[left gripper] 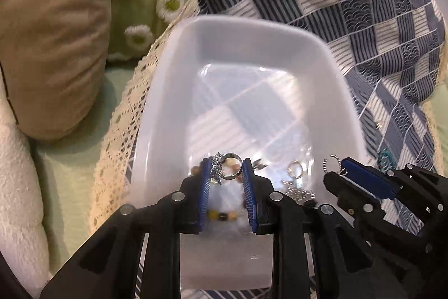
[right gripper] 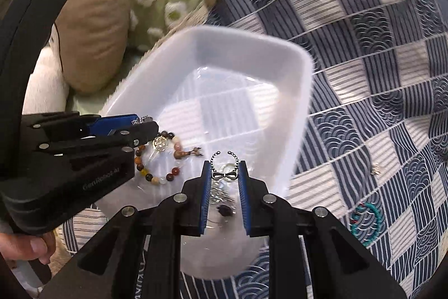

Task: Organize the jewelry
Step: 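Carry both rings into the white tray and open both tools, then move both tools back over the cloth toward the remaining jewelry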

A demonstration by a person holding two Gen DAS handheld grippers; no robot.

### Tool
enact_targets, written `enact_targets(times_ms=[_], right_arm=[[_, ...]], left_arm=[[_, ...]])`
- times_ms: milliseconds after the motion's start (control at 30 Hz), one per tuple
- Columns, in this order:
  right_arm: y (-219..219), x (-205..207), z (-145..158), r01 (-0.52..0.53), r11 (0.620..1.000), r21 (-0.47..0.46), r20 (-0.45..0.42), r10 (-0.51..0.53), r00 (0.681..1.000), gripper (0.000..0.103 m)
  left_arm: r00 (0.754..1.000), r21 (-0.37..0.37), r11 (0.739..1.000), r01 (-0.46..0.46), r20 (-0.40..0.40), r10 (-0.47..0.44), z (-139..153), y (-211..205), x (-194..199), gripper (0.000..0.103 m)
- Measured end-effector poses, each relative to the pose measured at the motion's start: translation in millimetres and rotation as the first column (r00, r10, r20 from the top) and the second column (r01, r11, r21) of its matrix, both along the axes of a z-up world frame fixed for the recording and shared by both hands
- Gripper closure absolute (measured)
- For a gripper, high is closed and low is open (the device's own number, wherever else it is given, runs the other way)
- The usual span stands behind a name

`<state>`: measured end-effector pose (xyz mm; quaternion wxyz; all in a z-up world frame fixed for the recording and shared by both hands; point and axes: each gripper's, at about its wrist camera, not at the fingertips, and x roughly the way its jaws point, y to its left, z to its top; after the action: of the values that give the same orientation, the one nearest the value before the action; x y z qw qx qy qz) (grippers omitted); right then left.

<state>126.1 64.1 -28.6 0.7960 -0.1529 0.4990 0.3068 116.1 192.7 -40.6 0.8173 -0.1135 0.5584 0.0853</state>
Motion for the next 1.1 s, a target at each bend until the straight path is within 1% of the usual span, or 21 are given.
enact_targets(times_ms=[133, 267, 500, 667, 767, 833, 867, 967, 1067, 1100], right_arm=[[12.3, -6.7, -15.6, -0.021, 0.999, -0.04, -0.005, 0.021, 1.0, 0.084], [14.7, -10.6, -27.5, -0.035, 0.997, -0.069, -0.005, 0.035, 0.999, 0.084], [16.5, -14.5, -29.7, -0.046, 0.996, -0.083, -0.005, 0.046, 0.999, 0.083], [16.0, -12.1, -28.9, -0.041, 0.996, -0.081, -0.002, 0.041, 0.999, 0.083], [15.3, -11.3, -27.8, -0.043, 0.996, -0.083, -0.006, 0.043, 0.999, 0.081], [13.6, -10.5, -24.7, -0.033, 0.997, -0.072, -0.004, 0.033, 0.999, 0.069], [13.0, -10.8, -22.3, -0.031, 0.997, -0.066, -0.001, 0.031, 1.0, 0.068], [9.3, -12.0, -10.3, -0.027, 0.998, -0.053, 0.011, 0.027, 1.0, 0.068], [-4.0, -14.3, 13.2, -0.014, 0.999, -0.037, 0.036, 0.015, 0.999, 0.068], [-10.2, -14.5, 20.2, -0.004, 1.0, -0.028, 0.042, 0.005, 0.999, 0.068]], left_arm=[[0.999, 0.037, 0.999, 0.029, -0.037, -0.028, -12.5, -1.6, -0.3, 0.081], [0.998, 0.041, 0.999, 0.036, -0.057, -0.033, -18.5, -1.3, -0.5, 0.081], [0.997, 0.041, 0.999, 0.03, -0.069, -0.027, -25.3, -0.8, 0.7, 0.081], [0.998, 0.05, 0.998, 0.023, -0.067, -0.02, -23.3, 4.0, -0.2, 0.081], [0.998, 0.045, 0.999, 0.014, -0.054, -0.012, -18.0, 7.6, -1.5, 0.081], [0.999, 0.039, 0.999, 0.01, -0.039, -0.008, -12.7, 8.0, -3.3, 0.081], [0.999, 0.036, 0.999, 0.01, -0.031, -0.009, -10.0, 8.0, -3.7, 0.081], [1.0, 0.025, 1.0, -0.004, 0.004, 0.004, 3.2, 8.5, -7.4, 0.081], [0.998, -0.006, 1.0, -0.012, 0.065, 0.012, 26.2, 8.5, -18.3, 0.08], [0.996, -0.014, 1.0, -0.011, 0.086, 0.013, 34.0, 6.8, -22.7, 0.078]])
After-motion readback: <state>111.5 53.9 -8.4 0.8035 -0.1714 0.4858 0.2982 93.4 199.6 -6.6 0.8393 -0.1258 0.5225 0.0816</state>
